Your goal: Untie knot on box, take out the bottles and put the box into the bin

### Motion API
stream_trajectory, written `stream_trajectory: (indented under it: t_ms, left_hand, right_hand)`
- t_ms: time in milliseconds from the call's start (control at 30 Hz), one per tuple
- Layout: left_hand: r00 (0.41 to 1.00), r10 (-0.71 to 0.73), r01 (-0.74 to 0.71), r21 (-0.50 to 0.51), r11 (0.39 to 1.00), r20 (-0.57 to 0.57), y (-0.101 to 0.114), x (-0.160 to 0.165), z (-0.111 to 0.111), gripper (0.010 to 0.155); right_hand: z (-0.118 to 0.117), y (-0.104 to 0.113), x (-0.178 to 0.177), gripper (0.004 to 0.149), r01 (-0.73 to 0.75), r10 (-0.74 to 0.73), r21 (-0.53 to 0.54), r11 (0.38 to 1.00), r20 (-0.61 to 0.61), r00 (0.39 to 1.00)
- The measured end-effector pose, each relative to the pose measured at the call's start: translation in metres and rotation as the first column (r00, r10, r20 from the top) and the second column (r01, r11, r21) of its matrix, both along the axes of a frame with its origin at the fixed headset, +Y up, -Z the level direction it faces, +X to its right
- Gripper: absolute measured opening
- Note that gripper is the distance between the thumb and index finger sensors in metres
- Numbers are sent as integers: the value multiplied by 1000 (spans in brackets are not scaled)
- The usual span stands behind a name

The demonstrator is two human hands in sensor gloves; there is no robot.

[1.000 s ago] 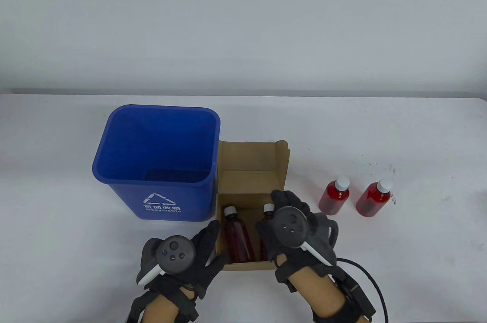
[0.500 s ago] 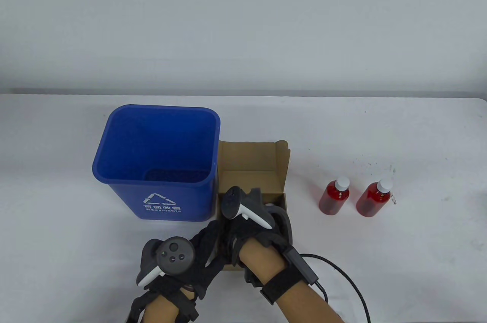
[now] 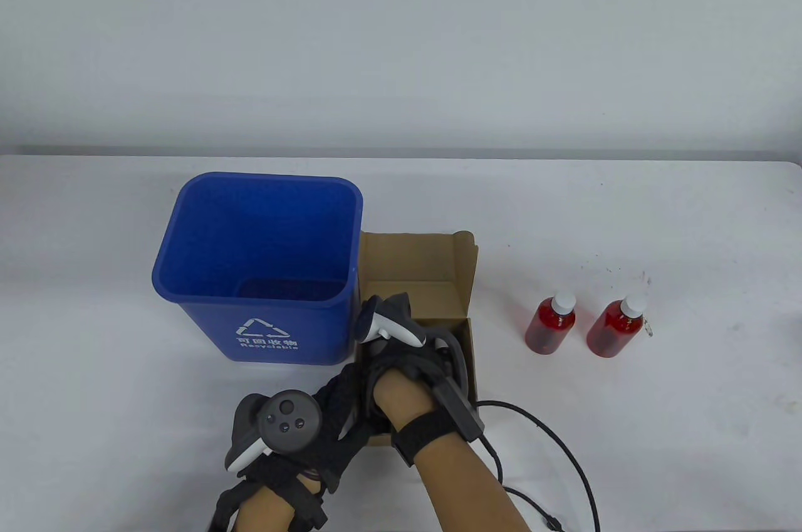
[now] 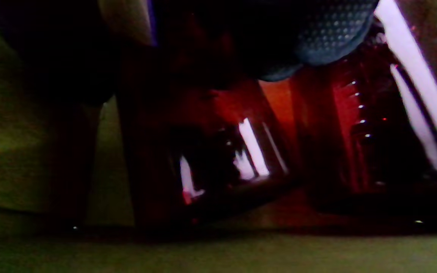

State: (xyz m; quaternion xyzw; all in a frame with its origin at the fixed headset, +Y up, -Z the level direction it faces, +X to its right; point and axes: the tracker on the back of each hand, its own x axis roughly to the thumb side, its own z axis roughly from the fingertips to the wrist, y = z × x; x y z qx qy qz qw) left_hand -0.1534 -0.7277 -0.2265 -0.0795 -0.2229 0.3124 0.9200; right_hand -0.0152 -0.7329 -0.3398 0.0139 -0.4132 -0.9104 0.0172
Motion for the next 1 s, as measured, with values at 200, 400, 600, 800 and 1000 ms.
stream_trajectory:
  t_ms: [200,400,600,800,1000]
  left_hand:
    - [1000,-4,4,3,1000,-2,0,0,0,84]
    - [1000,-7,7,13,1000,-6,0,0,1,83]
    - [1000,-12,12,15,1000,-3,-1,1,1,83]
    - [1000,-8,9,11,1000,-2,-1,1,1,83]
    - [1000,-4,4,6,1000,-2,-1,1,1,83]
  right_hand:
    - [-1,-1,1,89,5,-5,-14,1000,10,1000]
    - [3,10,3,86,74,-75,87,993,13,997]
    - [8,29,15,84,195,-205,183,964,37,978]
    - [16,65,33,84,305,-322,291,907,11,947]
    - [35,99,68,84,424,-447,455,783,-61,892]
